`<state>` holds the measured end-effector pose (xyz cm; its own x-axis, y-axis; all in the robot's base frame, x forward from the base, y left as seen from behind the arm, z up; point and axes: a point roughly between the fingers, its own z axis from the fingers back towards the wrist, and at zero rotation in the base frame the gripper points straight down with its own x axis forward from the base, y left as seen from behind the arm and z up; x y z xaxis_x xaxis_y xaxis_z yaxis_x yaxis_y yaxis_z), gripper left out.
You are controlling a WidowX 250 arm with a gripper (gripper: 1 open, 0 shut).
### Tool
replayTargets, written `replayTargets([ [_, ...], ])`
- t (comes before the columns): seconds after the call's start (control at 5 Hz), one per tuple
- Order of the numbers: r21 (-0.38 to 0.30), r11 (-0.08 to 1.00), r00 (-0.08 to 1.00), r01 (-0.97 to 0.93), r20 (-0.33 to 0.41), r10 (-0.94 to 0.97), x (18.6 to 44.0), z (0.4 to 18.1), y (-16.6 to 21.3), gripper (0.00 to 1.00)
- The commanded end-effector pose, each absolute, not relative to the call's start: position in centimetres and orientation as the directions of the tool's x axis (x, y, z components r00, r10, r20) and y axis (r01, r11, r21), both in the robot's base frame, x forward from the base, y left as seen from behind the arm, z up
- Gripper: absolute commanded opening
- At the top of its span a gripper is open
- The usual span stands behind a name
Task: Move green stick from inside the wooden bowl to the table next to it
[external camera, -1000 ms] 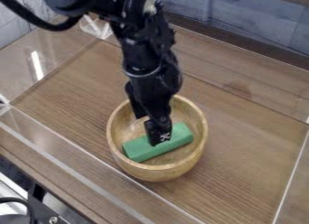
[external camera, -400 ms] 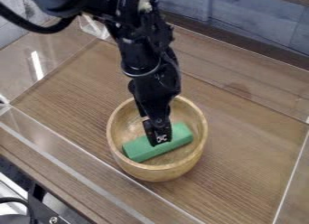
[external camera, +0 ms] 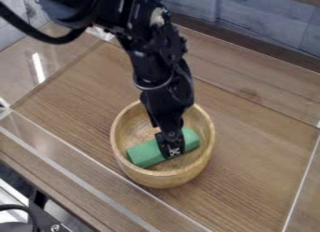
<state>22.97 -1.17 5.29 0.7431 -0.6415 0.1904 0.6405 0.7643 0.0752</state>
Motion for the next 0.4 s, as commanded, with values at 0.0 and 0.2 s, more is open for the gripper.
replayTargets([
  [0.0,0.082,0.751,0.723,0.655,0.218,-0.655,23.51,6.02,-0.5,1.0],
  [0.2,0.076,0.739,0.709,0.67,0.231,-0.667,23.58,6.54,0.19,1.0],
])
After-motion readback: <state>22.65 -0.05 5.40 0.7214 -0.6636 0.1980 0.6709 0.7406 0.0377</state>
